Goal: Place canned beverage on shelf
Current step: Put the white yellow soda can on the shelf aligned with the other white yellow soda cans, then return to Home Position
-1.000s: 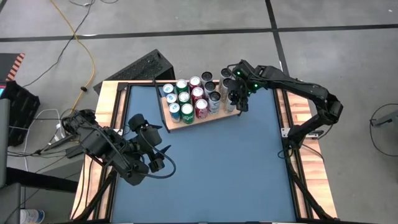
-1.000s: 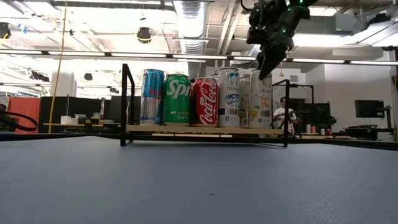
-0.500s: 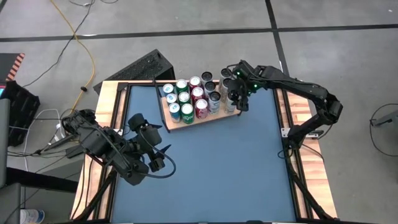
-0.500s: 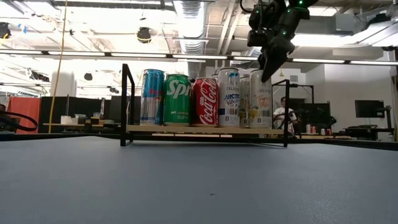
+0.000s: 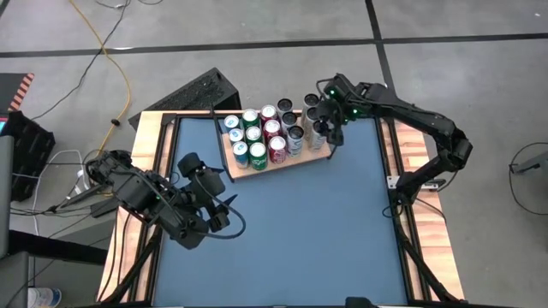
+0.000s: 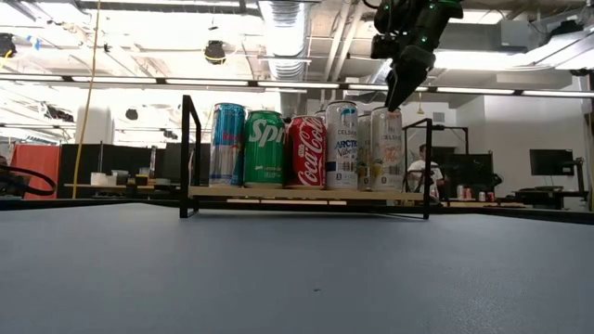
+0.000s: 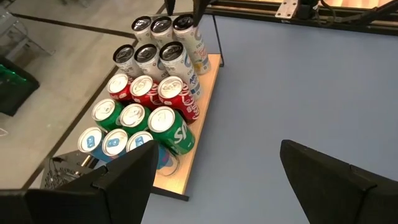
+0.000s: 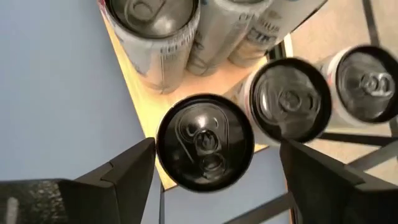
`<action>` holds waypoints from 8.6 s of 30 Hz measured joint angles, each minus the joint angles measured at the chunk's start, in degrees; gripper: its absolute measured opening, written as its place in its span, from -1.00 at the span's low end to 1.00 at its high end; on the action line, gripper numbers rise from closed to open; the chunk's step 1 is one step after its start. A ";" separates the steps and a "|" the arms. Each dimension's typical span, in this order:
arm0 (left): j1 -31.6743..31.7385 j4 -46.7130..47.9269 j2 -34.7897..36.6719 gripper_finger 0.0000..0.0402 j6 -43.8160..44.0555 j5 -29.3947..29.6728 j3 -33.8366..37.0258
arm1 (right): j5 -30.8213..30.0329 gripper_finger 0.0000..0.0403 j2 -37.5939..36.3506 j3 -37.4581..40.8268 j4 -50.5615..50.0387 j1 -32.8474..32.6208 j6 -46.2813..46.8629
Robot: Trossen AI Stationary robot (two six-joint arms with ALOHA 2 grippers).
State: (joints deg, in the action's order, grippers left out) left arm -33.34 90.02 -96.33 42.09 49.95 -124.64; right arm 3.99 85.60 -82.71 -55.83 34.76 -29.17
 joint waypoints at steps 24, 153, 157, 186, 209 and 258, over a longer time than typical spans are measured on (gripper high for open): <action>-0.73 -8.36 0.00 0.62 -13.04 -8.70 0.00 | 3.54 0.61 -0.94 -25.69 -13.00 -0.83 5.87; 1.86 -71.99 94.88 0.62 -21.91 5.36 102.93 | -6.80 0.62 -82.12 82.13 60.40 -25.05 52.95; 1.85 -69.53 94.88 0.62 -27.15 4.71 103.06 | -6.69 0.62 -82.07 82.13 60.31 -25.04 51.59; 1.86 -64.85 94.90 0.62 -18.92 4.22 103.34 | -0.98 0.62 -82.27 82.06 61.82 -26.83 39.15; 1.86 -64.83 94.90 0.62 -19.04 4.24 103.34 | -8.87 0.62 -82.29 82.19 58.29 -25.21 57.07; 1.85 -49.91 94.90 0.62 -18.32 4.15 103.34 | -12.37 0.62 -82.95 81.06 58.10 -26.75 27.61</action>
State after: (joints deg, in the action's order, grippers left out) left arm -31.49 40.11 -1.43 23.77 54.11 -21.30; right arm -8.38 2.66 -1.65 2.27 8.01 -1.56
